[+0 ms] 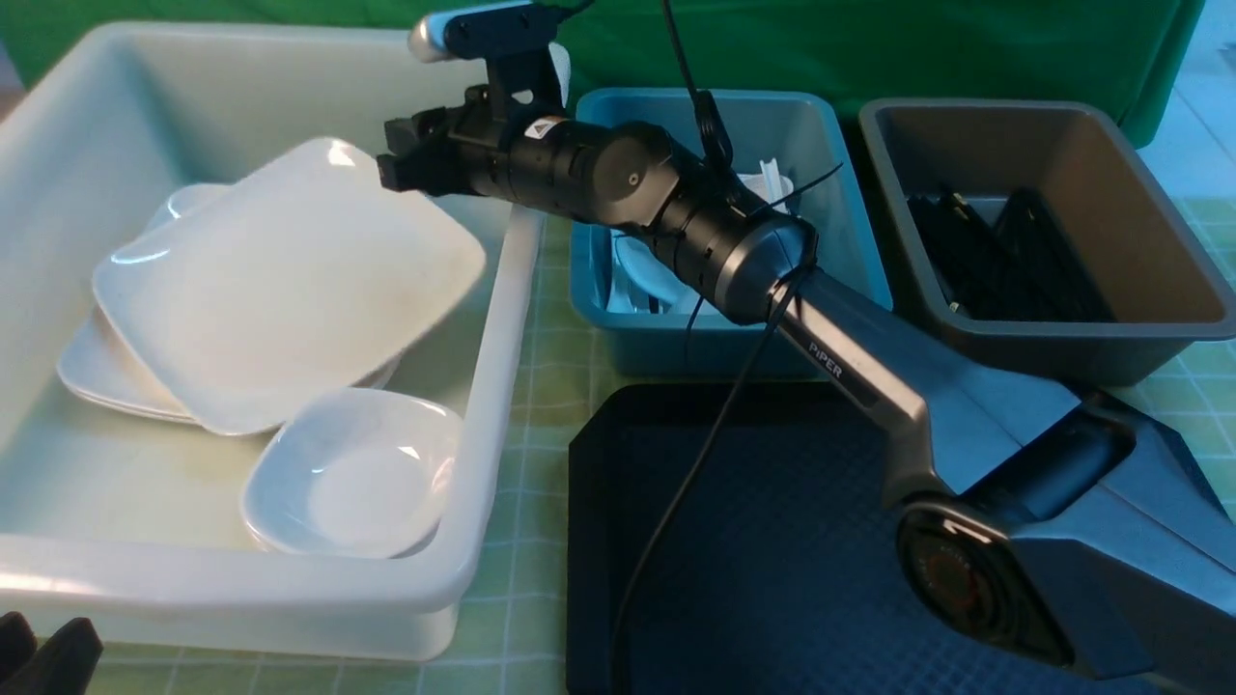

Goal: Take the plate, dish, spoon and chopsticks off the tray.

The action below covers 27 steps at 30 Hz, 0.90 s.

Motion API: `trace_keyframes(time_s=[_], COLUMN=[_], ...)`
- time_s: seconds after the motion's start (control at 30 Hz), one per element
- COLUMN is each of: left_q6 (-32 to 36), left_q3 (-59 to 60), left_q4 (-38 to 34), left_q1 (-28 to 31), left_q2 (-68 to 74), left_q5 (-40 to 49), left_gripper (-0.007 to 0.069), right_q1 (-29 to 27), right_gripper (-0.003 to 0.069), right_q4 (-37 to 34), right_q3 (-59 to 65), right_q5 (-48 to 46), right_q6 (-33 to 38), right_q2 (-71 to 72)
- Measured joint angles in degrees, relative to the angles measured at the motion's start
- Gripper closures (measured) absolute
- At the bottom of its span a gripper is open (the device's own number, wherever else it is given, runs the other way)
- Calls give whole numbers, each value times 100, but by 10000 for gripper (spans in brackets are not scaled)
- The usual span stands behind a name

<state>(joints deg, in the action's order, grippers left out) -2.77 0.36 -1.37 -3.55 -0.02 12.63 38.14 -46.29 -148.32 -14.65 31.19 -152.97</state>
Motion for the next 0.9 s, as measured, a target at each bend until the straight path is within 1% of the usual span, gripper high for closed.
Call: trace_keyframes(time_s=[0.17,0.23,0.33,0.43,0.5,0.57,0.6,0.63,0.7,0.73,0.8,0.9], left_q6=[0,0,0,0,0,0,0,-17,-281,-510,-1039,-1567], left_q3=[0,0,0,0,0,0,0,0,0,0,0,0], left_q4=[0,0,33,88,92,137,137,103,-337,-742,-1779,-3125], left_q1=[0,0,0,0,0,0,0,0,0,0,0,0], left_q2=[0,0,0,0,0,0,0,0,0,0,0,0], left_q5=[0,0,0,0,0,0,0,-5,-86,-166,-343,-604], left_gripper=[396,396,396,396,396,396,396,396,396,396,396,396], right_q1=[6,6,6,1,1,1,1,1,1,1,1,-3], right_gripper=[371,371,382,451,540,604,628,634,648,650,650,650], right_q4=[0,39,337,823,1433,1880,2142,2239,2775,2949,3483,4090], right_q3=[-5,-5,-13,-54,-66,-74,-73,-78,-96,-93,-36,97], right_q5=[-196,-485,-1149,-2064,-2872,-3455,-3809,-3950,-4783,-5060,-5327,-5432], right_q6=[39,51,66,63,-50,-184,-295,-351,-689,-809,-1217,-1583], right_q2=[6,45,212,565,980,1325,1536,1630,2240,2425,2948,3565])
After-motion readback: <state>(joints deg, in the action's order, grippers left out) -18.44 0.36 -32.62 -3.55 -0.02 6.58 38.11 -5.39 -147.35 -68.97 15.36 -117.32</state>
